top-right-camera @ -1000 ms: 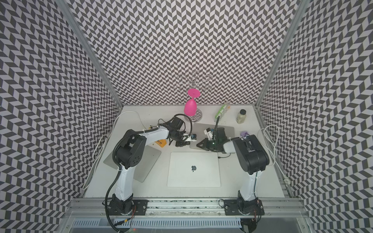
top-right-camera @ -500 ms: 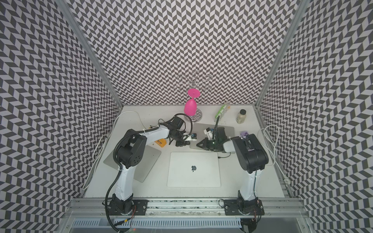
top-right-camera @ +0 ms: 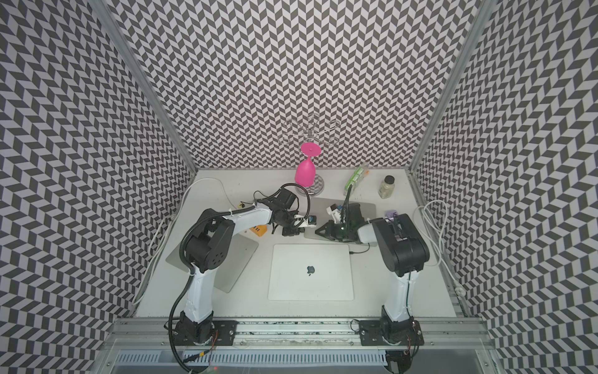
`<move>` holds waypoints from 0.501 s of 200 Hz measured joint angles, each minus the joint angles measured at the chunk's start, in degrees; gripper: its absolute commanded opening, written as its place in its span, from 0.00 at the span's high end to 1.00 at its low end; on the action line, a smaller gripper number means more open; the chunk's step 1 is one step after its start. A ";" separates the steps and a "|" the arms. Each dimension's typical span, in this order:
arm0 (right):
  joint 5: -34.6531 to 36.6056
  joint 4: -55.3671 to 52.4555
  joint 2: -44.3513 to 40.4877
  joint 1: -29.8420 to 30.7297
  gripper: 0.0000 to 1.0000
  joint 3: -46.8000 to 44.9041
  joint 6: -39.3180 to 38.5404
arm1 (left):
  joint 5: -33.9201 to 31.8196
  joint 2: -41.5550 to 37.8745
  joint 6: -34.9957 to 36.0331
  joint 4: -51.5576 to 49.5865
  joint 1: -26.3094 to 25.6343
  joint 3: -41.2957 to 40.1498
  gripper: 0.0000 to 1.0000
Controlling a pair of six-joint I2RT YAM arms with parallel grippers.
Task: Unplug the laptop charger
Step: Remove the charging cable from the laptop.
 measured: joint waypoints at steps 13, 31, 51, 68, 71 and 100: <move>-0.04 -0.04 0.07 0.00 0.94 0.07 -0.17 | -0.07 0.00 -0.61 -0.09 0.00 0.00 1.00; -0.04 -0.15 0.20 0.00 0.94 0.28 -0.61 | -0.59 -0.04 -0.02 0.26 -0.02 -0.26 1.00; -0.02 -0.26 0.31 -0.02 0.94 0.46 -1.03 | -1.86 -1.14 1.70 2.91 -0.39 -2.38 1.00; -0.04 -0.26 0.63 -0.04 0.94 0.81 -1.14 | -2.97 -1.88 1.77 4.68 -0.74 -3.74 1.00; -0.04 -0.26 0.66 -0.04 0.94 0.87 -1.16 | -3.08 -1.88 1.64 4.70 -0.76 -3.72 1.00; -0.07 -0.24 1.16 -0.07 0.95 1.49 -1.27 | -3.15 -1.38 -0.20 2.82 -0.74 -2.32 1.00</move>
